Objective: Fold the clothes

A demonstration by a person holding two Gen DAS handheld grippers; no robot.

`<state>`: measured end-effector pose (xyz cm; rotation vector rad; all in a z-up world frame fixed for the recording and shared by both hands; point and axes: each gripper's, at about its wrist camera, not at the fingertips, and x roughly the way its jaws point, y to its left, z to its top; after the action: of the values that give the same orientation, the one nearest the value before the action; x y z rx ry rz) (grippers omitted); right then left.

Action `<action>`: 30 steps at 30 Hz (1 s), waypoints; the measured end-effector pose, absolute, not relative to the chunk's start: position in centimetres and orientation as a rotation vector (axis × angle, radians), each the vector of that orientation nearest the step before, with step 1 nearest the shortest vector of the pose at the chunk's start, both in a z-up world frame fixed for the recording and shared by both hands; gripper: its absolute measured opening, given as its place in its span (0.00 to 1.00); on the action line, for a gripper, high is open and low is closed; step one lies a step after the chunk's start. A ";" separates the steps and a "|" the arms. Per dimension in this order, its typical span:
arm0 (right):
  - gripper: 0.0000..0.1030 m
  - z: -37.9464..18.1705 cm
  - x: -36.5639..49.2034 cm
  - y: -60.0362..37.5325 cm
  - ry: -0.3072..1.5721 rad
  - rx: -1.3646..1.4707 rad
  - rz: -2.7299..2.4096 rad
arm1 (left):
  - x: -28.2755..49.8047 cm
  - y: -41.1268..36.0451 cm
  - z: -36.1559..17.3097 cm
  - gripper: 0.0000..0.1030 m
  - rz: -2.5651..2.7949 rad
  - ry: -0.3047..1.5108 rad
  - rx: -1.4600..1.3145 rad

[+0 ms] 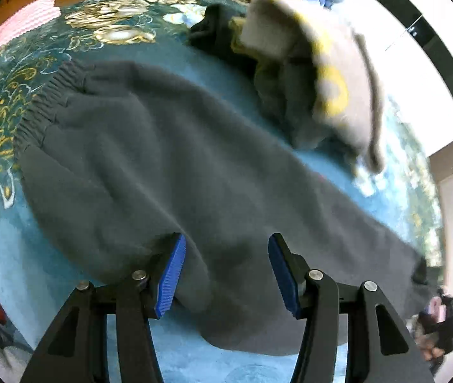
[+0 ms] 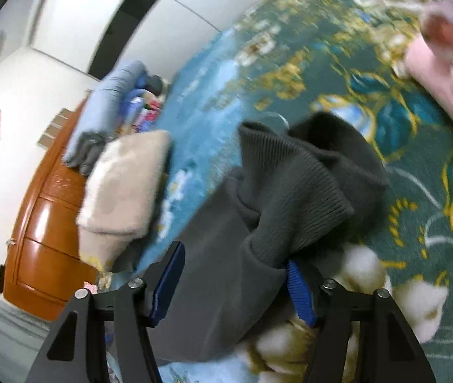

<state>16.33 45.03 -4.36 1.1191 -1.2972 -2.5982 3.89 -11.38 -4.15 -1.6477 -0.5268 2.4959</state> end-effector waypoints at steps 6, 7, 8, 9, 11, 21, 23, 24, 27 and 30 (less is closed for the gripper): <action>0.38 -5.9 15.8 46.2 -1.379 1.161 -2.597 | 4.4 -12.4 -4.1 0.54 2.485 -0.614 -1.654; 0.35 -6.1 15.7 46.4 -1.393 1.168 -2.594 | 4.5 -12.6 -4.0 0.54 2.484 -0.619 -1.656; 0.35 -6.4 15.7 46.6 -1.406 1.175 -2.591 | 4.6 -12.5 -4.1 0.54 2.487 -0.613 -1.658; 0.35 -6.6 15.6 46.7 -1.420 1.182 -2.588 | 4.8 -12.5 -4.1 0.54 2.491 -0.608 -1.659; 0.30 -5.9 15.0 46.6 -1.391 1.186 -2.597 | 5.1 -12.3 -4.1 0.54 2.498 -0.598 -1.661; 0.18 2.4 15.6 47.5 -1.278 0.770 -2.614 | 5.2 -12.4 -3.6 0.54 2.479 -0.636 -1.622; 0.18 0.9 15.6 48.1 -1.265 0.864 -2.657 | 5.1 -12.4 -4.0 0.54 2.473 -0.639 -1.636; 0.18 -1.0 15.2 48.2 -1.284 0.986 -2.657 | 5.0 -12.4 -4.2 0.54 2.469 -0.643 -1.648; 0.18 -6.0 15.1 48.4 -1.375 1.245 -2.613 | 4.9 -12.5 -5.0 0.54 2.456 -0.651 -1.674; 0.17 -7.0 15.7 48.5 -1.434 1.224 -2.593 | 4.9 -12.5 -5.2 0.54 2.453 -0.644 -1.672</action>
<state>15.67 48.52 -7.02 1.2237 -1.4335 -2.5935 4.87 -12.47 -5.21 -1.6724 -0.6435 2.4530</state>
